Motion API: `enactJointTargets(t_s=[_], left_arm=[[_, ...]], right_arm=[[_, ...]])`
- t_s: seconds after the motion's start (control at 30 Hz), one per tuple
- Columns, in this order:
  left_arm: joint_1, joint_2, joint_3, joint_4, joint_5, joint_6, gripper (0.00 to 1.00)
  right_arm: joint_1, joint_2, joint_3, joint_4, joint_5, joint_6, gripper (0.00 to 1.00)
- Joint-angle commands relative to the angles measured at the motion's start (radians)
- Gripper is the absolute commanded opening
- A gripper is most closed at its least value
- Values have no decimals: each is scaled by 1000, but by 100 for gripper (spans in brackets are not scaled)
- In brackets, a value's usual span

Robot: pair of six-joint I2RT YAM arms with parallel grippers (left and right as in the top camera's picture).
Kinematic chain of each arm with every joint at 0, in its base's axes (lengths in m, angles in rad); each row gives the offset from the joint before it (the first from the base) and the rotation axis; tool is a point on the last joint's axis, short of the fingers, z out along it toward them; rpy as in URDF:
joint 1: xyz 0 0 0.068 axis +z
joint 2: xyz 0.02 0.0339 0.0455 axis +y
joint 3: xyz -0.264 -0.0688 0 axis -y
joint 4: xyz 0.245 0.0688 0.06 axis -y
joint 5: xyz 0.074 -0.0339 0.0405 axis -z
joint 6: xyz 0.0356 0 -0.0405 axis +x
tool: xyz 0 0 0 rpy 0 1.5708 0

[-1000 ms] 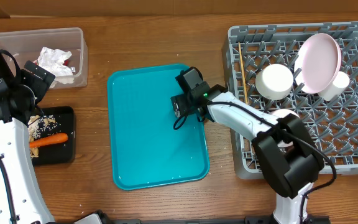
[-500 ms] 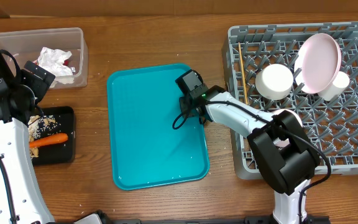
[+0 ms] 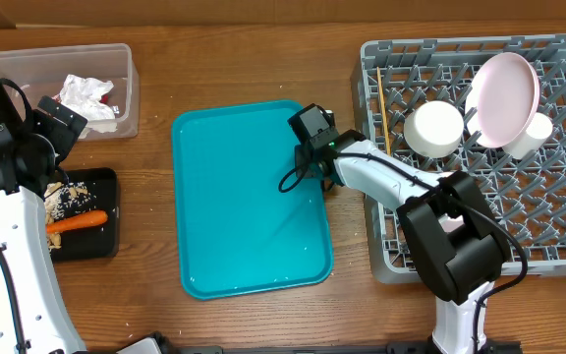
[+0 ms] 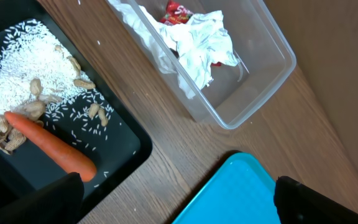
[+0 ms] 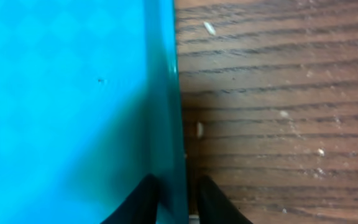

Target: Sort waste into correct bins and load items into the dishwasher rack

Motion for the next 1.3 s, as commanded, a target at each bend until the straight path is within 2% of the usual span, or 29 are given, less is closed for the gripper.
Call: enactJointTargets(t_s=[0.0,0.1,0.5,0.63,0.83,0.87,1.1,1.27], left_arm=[[3,-3,4,0,-14,-10,100],[3,-3,4,0,-14,-10,100],[3,-3,4,0,-14,-10,100],[3,-3,4,0,-14,-10,100],[3,-3,4,0,-14,-10,100],[3,-3,4,0,-14,-10,100],[3,-3,4,0,-14,-10,100],[3,-3,4,0,-14,-10,100]], right_arm=[[-13,18,7,-2,25,24,21],[-13,18,7,-3,24,32,14],[-17,18,8,-18,18,118,15],[-34,18,8,-34,17,186,15],[-62,18,8,-37,4,183,15],[-62,18,8,-16,-27,119,15],[-62,18,8,25,-62,-20,15],[-62,18,8,34,-61,-54,15]])
